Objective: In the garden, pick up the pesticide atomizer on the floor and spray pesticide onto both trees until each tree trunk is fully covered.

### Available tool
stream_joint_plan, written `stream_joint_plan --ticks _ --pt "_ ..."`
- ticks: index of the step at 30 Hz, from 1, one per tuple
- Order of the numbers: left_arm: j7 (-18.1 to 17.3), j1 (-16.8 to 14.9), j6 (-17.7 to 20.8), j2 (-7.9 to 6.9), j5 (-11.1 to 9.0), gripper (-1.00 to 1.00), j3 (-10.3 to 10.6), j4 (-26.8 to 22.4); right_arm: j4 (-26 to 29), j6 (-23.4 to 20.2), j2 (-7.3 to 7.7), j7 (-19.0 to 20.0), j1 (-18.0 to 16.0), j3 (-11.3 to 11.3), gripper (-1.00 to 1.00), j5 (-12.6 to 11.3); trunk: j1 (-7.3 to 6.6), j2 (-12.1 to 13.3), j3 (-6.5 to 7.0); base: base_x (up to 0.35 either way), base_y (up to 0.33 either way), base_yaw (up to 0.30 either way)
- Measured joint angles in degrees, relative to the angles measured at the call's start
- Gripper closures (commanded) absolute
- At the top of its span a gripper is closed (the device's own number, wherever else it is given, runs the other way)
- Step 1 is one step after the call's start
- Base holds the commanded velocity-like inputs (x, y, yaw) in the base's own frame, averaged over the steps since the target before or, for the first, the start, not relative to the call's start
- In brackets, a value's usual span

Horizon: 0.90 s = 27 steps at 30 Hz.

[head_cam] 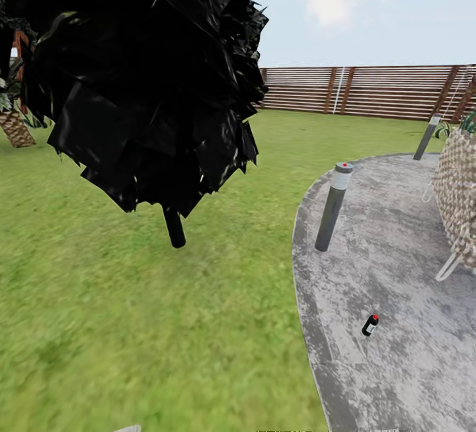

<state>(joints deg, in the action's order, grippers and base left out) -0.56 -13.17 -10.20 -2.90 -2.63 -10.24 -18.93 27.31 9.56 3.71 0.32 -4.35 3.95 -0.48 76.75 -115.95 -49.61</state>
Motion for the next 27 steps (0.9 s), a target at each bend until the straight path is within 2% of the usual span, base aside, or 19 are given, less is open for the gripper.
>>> stream_joint_plan --ticks 27 --pt "0.0 0.0 0.0 0.0 0.0 -1.0 0.0 0.0 0.0 0.0 0.0 0.0 -0.01 -0.02 -1.0 0.0 0.0 0.0 -0.64 0.0 0.0 -0.265"
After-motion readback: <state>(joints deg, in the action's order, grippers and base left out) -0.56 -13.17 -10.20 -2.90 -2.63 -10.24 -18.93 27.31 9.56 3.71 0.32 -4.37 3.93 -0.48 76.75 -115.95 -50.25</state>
